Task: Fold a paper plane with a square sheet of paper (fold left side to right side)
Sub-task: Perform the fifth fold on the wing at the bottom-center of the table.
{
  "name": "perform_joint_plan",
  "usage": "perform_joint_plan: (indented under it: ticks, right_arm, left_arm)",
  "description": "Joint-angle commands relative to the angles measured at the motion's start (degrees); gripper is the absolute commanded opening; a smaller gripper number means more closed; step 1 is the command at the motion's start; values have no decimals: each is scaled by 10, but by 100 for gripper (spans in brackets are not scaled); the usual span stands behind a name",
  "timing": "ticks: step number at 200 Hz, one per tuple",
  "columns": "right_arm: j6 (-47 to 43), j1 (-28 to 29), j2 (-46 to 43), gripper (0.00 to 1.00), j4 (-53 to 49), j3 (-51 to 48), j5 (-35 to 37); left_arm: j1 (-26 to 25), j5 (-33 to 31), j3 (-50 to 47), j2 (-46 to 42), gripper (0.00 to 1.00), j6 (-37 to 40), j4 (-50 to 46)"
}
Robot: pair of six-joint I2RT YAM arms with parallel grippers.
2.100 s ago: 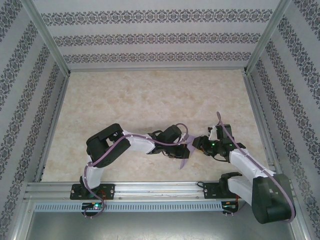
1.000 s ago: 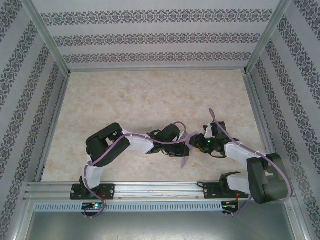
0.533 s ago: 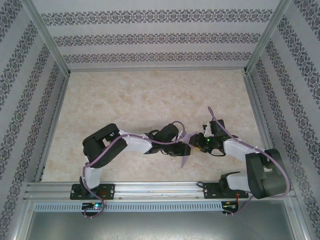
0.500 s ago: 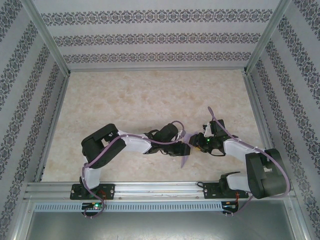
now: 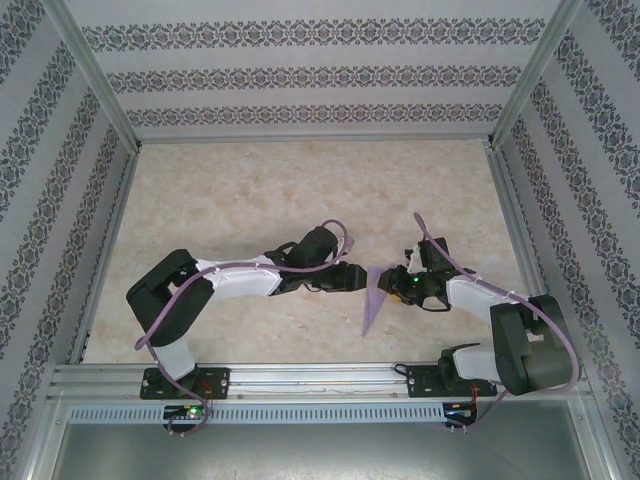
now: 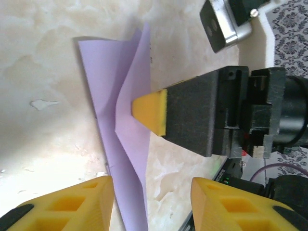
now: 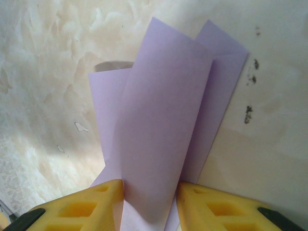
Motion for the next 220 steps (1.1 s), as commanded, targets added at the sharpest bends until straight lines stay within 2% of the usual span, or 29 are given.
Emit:
perform_joint_plan:
  ticks: [1,141,220]
  right_arm:
    - [-18,16,27,39,17,-12,29]
    - [-22,18,28,39,6,-8,34]
    - [-24,22,36,38,2,-2,37]
  left_arm:
    - [8,4,3,-5,46,23,-30]
    - [-8,83,55,113,40,-24,55]
    - [-13,75,65,141,24,-34,69]
